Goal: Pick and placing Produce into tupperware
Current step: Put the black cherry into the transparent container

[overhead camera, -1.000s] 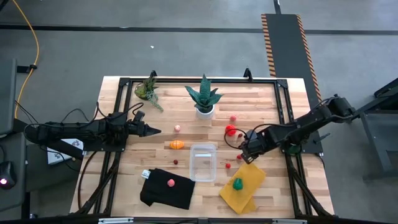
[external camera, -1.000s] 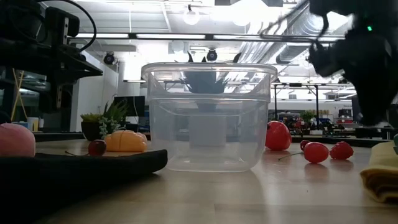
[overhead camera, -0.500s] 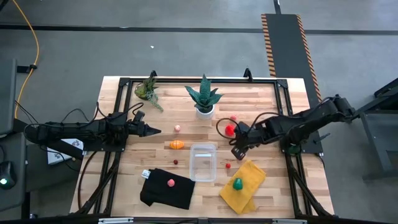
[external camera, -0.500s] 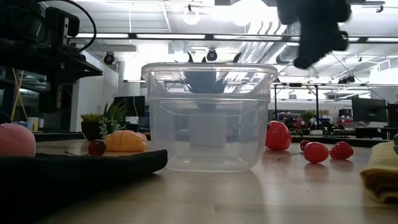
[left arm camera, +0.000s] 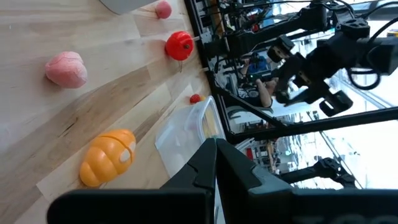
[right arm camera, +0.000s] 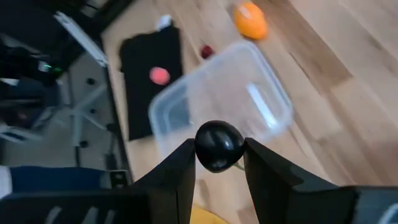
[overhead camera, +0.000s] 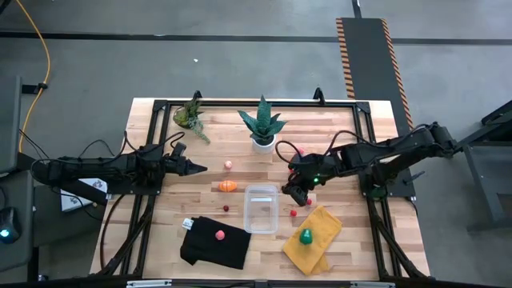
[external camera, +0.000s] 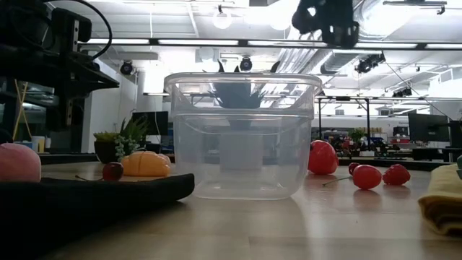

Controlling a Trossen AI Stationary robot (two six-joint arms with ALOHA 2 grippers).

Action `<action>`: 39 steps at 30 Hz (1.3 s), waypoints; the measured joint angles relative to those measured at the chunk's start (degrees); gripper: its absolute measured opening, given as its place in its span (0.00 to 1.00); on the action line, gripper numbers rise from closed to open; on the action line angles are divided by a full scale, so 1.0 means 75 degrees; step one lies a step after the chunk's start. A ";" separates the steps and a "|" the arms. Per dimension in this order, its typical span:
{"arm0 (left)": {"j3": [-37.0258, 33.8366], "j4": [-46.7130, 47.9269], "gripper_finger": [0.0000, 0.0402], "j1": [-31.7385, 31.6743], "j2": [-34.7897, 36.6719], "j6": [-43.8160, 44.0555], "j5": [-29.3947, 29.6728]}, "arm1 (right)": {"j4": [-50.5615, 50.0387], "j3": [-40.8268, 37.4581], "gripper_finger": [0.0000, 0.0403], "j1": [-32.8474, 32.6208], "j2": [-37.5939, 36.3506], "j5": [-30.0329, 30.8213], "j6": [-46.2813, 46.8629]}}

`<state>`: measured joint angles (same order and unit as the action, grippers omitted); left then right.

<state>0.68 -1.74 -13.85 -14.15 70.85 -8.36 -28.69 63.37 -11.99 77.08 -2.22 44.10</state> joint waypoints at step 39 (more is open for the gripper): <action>0.0001 -0.0138 0.00 0.0000 0.0002 -0.0677 -0.0836 | -0.3404 0.4940 0.27 0.0143 0.5036 -0.0723 -0.3135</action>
<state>0.69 -2.78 -13.85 -14.14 65.78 -14.63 -54.22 100.42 -10.92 114.85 -7.64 20.59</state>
